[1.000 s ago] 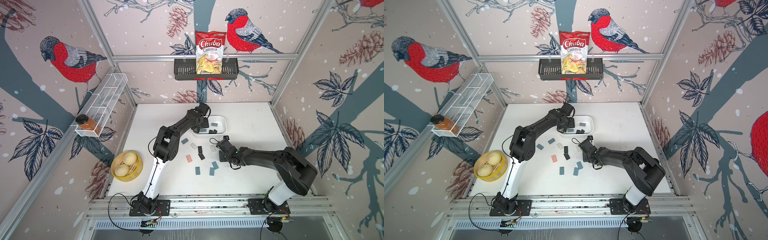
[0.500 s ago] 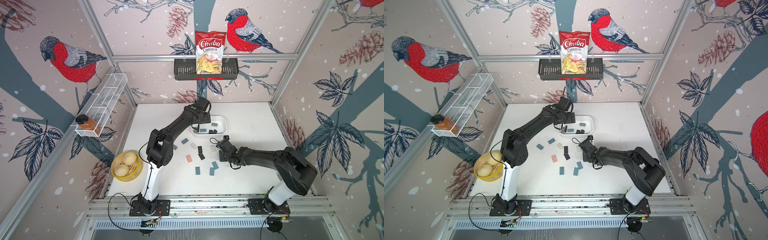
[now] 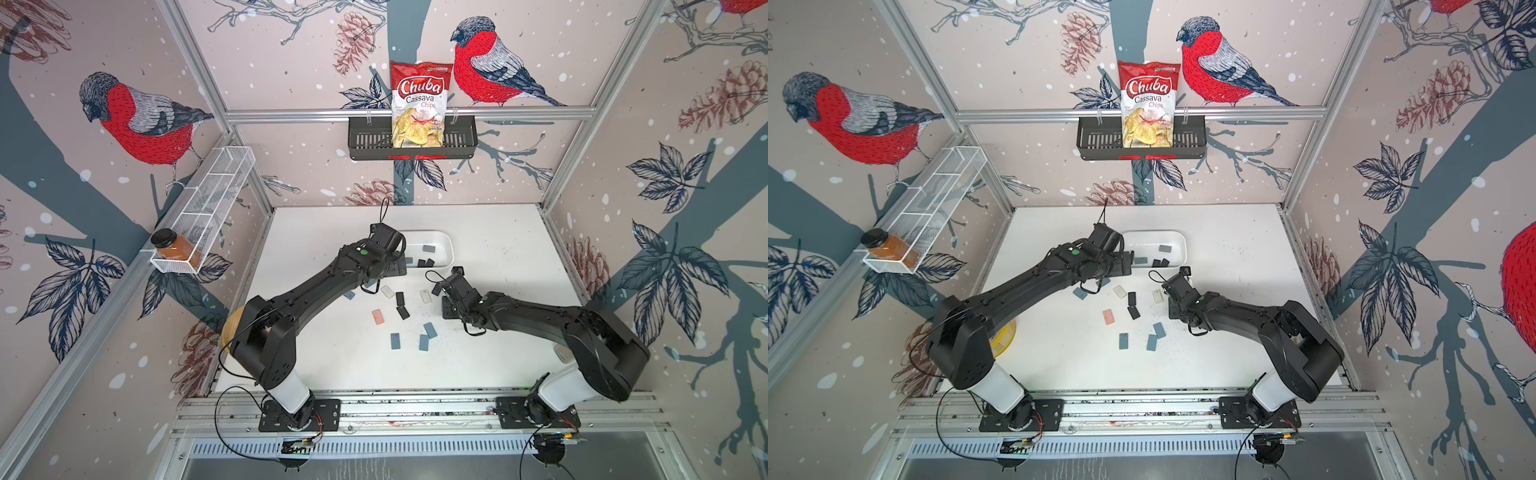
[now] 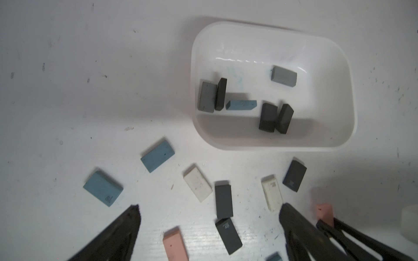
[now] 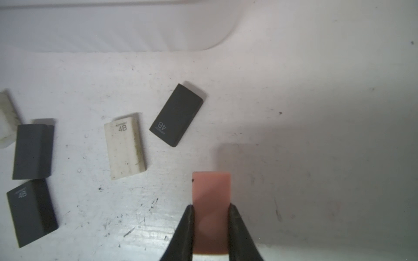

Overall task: Put the eraser in the storage box
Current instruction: Pick up the eraser from the center of the board, then place the eraser in the storage box.

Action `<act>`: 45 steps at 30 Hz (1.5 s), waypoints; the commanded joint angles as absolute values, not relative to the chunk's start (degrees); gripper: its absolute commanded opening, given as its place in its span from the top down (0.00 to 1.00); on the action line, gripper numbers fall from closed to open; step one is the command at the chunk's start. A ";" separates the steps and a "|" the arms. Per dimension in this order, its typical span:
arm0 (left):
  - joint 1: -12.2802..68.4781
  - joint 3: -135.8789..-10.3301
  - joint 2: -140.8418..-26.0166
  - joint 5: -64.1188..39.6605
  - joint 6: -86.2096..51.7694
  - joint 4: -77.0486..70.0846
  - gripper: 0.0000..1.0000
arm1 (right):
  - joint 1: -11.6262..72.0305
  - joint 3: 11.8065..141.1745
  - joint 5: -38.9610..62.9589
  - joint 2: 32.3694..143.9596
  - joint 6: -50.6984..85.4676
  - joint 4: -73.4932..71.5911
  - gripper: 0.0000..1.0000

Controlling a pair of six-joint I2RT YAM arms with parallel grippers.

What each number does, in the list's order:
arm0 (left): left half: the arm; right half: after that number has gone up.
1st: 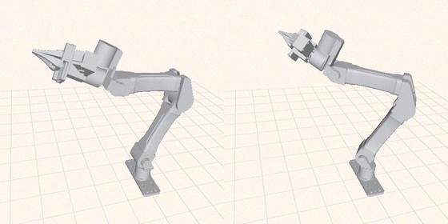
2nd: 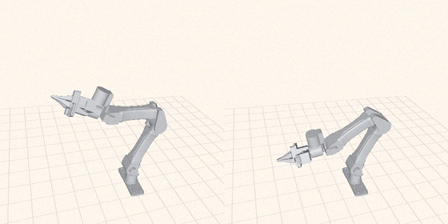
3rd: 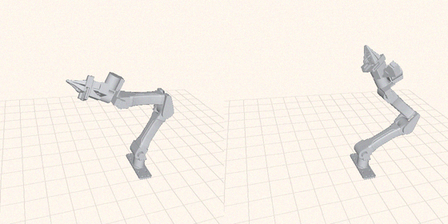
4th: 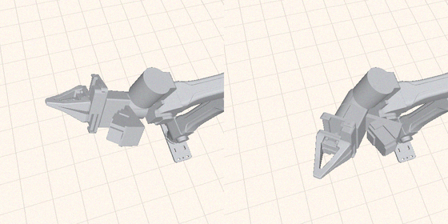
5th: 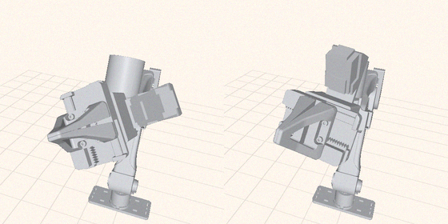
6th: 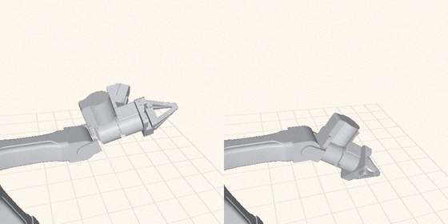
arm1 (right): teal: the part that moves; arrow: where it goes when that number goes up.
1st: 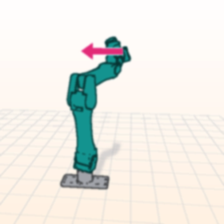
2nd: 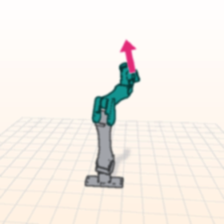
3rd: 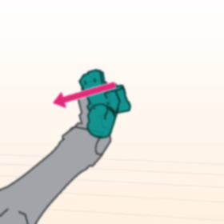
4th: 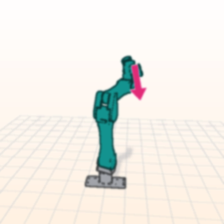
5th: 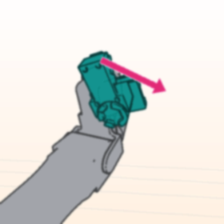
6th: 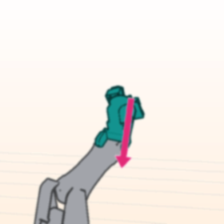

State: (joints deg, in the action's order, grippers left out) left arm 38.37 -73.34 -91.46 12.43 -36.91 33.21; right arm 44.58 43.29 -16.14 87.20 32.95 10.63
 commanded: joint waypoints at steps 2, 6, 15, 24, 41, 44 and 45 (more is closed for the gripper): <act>41.60 -65.50 -86.74 14.50 -41.36 28.26 0.04 | 44.17 45.82 -17.99 84.89 31.60 13.28 0.78; 45.64 -57.50 -82.71 14.92 -46.24 24.48 0.04 | 43.12 49.61 -18.15 84.06 30.01 15.04 0.78; 56.10 -48.83 -82.19 19.54 -56.06 22.75 0.05 | 40.72 62.65 -16.50 90.82 26.65 17.66 0.79; 60.20 -46.58 -85.01 20.94 -61.97 22.59 0.09 | 37.19 76.57 -10.99 101.78 25.15 19.73 0.78; 61.07 -45.04 -89.72 18.76 -65.07 19.74 0.13 | 34.54 80.72 -9.10 111.27 24.59 20.10 0.71; 61.18 -45.09 -90.33 18.57 -65.26 19.76 0.13 | 34.58 80.89 -9.19 111.09 24.57 20.38 0.66; 61.17 -45.16 -90.48 18.55 -65.28 19.66 0.13 | 34.54 80.86 -9.23 111.06 24.61 20.39 0.63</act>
